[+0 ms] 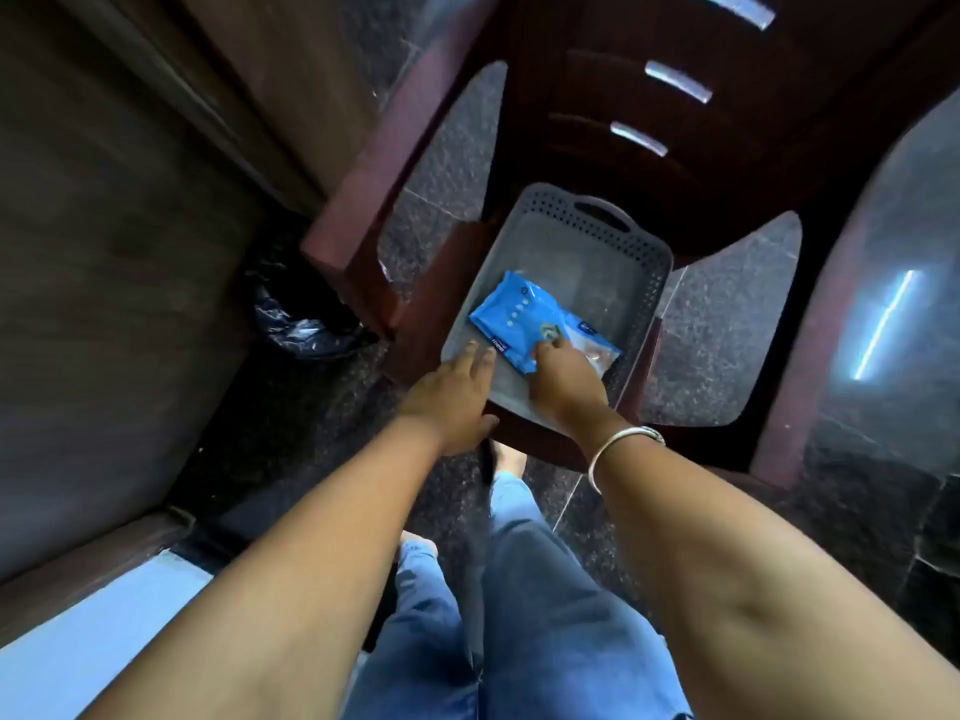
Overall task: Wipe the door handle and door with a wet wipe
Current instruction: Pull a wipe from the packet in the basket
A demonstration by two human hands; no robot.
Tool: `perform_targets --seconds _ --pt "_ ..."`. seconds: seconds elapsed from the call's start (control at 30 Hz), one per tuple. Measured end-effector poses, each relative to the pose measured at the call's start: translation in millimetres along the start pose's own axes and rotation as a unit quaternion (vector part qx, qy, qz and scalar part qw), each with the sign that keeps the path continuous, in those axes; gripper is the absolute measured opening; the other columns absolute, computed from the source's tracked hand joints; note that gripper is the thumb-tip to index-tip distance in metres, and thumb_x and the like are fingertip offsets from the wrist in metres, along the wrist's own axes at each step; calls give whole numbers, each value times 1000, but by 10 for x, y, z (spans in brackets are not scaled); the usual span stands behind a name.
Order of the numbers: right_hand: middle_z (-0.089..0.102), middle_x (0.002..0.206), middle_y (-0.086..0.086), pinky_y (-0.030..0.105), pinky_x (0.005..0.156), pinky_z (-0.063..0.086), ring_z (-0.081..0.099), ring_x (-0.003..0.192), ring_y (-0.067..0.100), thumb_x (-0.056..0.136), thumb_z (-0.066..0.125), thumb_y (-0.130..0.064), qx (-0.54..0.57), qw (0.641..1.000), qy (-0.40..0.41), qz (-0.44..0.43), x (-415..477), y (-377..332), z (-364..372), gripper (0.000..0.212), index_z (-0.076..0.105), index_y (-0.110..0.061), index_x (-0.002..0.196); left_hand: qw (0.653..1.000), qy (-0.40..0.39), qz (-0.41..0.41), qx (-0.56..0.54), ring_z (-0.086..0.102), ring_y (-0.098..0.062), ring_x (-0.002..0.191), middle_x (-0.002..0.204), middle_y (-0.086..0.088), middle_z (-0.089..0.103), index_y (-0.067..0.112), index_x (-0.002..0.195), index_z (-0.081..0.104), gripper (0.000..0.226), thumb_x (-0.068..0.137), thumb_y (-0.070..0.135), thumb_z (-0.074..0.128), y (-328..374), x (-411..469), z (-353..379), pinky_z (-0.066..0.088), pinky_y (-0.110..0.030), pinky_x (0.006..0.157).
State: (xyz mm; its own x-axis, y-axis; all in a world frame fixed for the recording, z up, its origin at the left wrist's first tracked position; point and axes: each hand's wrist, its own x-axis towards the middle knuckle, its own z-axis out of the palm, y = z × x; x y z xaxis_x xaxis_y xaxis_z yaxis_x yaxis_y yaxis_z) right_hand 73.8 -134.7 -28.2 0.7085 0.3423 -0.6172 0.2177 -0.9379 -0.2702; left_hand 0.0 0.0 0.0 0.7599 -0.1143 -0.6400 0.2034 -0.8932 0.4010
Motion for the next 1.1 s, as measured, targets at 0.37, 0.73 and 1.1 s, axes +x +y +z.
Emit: perform_targets --seconds 0.37,0.73,1.1 --pt "55 114 20 40 81 46 58 98 38 90 46 -9 75 990 62 105 844 528 417 26 59 -9 112 996 -58 -49 -49 39 -37 124 141 -18 34 12 144 12 77 86 32 58 -149 986 416 38 -46 97" --pt "57 109 21 36 66 37 59 91 40 91 43 -7 24 989 123 83 1036 559 585 25 58 -7 111 996 -60 -42 -53 45 -39 118 138 -19 40 12 144 12 76 85 31 56 -265 1147 602 42 -47 92" --pt "54 106 21 35 67 36 55 95 37 89 46 -8 31 984 163 61 1043 588 599 16 56 -1 98 994 -18 -37 -103 44 -37 121 140 -20 38 10 143 14 75 85 31 57 -276 1100 633 42 -46 95"
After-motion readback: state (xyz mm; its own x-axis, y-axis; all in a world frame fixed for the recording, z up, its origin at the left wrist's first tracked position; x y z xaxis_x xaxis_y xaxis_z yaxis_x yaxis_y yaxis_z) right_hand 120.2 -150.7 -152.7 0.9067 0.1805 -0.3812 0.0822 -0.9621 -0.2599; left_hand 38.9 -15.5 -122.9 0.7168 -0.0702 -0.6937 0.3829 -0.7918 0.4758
